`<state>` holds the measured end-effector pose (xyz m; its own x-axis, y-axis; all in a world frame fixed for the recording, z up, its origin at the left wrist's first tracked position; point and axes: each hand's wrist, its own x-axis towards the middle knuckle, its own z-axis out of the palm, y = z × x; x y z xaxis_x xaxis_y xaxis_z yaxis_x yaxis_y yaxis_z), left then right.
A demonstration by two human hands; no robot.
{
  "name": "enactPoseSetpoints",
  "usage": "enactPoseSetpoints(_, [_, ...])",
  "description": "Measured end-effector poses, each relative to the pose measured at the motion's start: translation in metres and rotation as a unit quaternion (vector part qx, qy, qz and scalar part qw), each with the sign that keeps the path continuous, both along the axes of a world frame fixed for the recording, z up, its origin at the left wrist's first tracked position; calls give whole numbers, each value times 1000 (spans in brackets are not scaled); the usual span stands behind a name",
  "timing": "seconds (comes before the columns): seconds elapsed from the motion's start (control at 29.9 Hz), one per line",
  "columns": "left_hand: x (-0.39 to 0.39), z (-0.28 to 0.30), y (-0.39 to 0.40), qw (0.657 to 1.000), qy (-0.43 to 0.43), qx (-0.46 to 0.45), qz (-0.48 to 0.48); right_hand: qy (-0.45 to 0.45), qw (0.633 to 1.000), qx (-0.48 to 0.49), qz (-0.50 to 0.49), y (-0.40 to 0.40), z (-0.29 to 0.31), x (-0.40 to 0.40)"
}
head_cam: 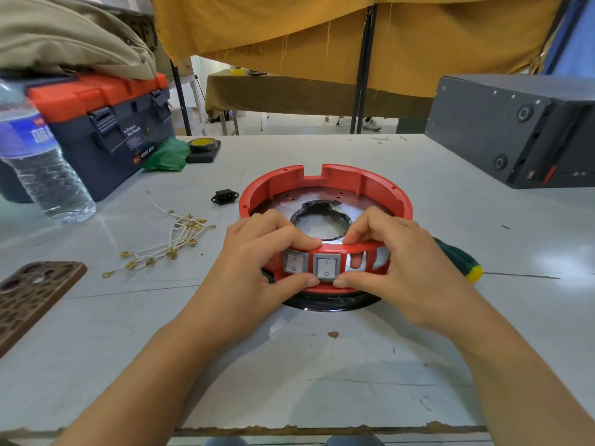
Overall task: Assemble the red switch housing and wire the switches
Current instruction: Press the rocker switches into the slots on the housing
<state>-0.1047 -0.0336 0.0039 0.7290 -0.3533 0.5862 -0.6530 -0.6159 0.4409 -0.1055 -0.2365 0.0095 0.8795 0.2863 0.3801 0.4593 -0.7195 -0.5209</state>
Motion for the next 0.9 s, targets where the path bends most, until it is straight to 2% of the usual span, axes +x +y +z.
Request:
enactPoseSetpoints(0.47, [-3,1,0,1000,-2,23,11,-13,1000,17,10,-1,2,-1])
enactPoseSetpoints(0.7, [-1,10,5,994,75,-75,-31,27,991,110,76,-8,15,0])
enactPoseSetpoints(0.9, [22,18,24,986,94,-131,35,40,997,47,36,-12,31,13])
